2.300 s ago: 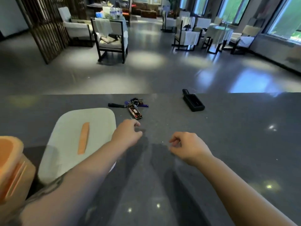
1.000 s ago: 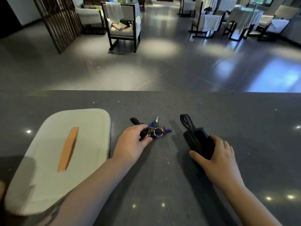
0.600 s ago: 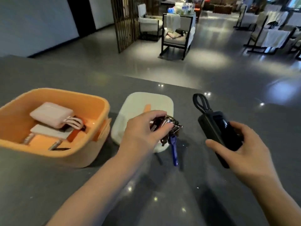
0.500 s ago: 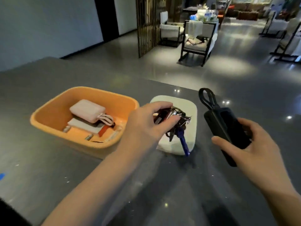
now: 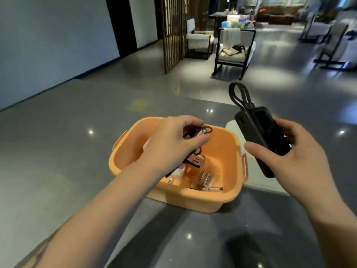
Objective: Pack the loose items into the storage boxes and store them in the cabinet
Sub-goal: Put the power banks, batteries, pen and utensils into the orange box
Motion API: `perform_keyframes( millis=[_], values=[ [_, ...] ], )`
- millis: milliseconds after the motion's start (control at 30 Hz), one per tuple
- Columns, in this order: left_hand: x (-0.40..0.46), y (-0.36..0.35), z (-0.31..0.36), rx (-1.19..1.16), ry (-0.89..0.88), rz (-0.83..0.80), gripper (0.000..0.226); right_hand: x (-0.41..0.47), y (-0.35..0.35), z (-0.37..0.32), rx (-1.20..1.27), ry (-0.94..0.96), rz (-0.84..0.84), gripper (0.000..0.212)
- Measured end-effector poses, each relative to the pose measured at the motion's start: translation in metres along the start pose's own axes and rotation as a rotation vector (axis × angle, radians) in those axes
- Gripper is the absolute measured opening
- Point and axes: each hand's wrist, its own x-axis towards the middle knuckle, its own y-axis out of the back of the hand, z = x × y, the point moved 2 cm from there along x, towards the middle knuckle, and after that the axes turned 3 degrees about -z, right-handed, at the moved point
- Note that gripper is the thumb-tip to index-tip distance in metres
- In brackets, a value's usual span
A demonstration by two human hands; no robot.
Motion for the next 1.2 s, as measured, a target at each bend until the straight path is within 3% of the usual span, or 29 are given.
perform_keyframes(
  millis=[167, 300, 533, 633, 767, 867, 1067, 1200],
  values=[
    [0.016, -0.025, -0.031, -0.010, -0.066, -0.331, 0.034, -0.008, -0.024, -0.009, -0.040, -0.088, 0.085, 0.050],
    [0.024, -0.050, -0.033, 0.026, -0.162, -0.470, 0.033, -0.020, -0.025, -0.010, -0.134, -0.151, 0.140, 0.081],
    [0.031, -0.069, -0.047, 0.118, -0.122, -0.616, 0.046, -0.018, -0.026, -0.008, -0.170, -0.141, 0.080, 0.081],
    [0.032, -0.041, -0.057, 0.198, -0.105, -0.496, 0.048, -0.011, -0.035, -0.012, -0.113, -0.153, -0.004, 0.078],
    [0.014, 0.030, -0.098, 0.249, 0.014, -0.121, 0.026, 0.004, -0.064, -0.024, -0.124, -0.075, -0.250, 0.063],
    [-0.006, 0.058, -0.128, 0.175, 0.094, 0.130, 0.022, 0.014, -0.101, -0.030, -0.214, -0.031, -0.478, 0.063],
    [-0.026, 0.070, -0.153, 0.042, 0.119, 0.243, 0.025, 0.019, -0.158, -0.033, -0.322, 0.006, -0.795, 0.078],
    [-0.027, 0.067, -0.154, 0.041, 0.114, 0.252, 0.023, 0.016, -0.173, -0.032, -0.396, 0.110, -0.884, 0.066]
  ],
)
